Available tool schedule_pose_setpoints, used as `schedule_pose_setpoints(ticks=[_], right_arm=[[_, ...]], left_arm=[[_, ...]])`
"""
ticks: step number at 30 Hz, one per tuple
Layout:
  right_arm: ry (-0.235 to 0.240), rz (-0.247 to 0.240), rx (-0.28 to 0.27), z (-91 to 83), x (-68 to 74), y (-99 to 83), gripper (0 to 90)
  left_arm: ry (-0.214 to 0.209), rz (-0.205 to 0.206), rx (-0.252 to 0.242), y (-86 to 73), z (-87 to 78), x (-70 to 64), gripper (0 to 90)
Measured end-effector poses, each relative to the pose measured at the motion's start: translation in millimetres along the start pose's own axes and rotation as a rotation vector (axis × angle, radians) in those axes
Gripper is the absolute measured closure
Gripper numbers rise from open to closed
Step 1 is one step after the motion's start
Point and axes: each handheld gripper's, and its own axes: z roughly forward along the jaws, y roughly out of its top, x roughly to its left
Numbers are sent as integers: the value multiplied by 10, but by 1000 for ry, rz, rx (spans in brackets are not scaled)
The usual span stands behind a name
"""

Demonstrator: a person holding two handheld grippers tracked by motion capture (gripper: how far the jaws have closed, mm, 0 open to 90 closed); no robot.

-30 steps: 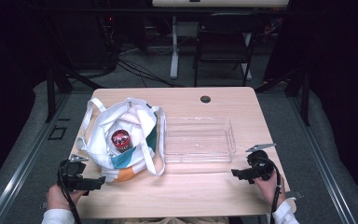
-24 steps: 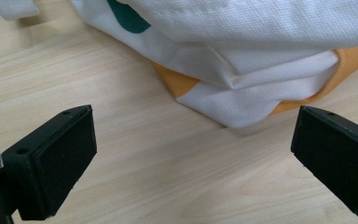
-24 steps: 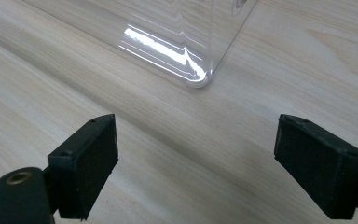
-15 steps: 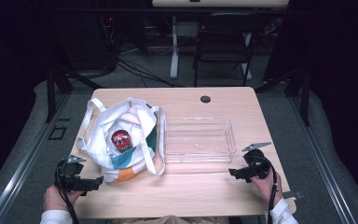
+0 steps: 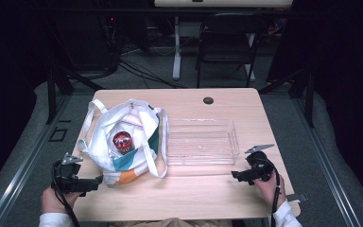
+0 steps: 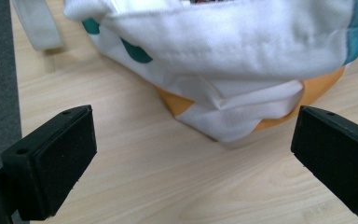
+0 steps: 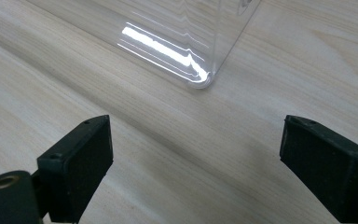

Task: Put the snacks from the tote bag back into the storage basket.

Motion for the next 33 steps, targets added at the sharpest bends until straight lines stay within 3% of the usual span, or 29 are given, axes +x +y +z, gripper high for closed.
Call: schedule_pose_setpoints(ticks=[24, 33], right_arm=[[0, -20, 11, 35, 32, 42, 88], [2, -14, 6, 39, 21, 41, 88]], left_arm=[[5, -7, -97, 405, -193, -118, 1], [-7, 7, -108, 671, -81, -152, 1]])
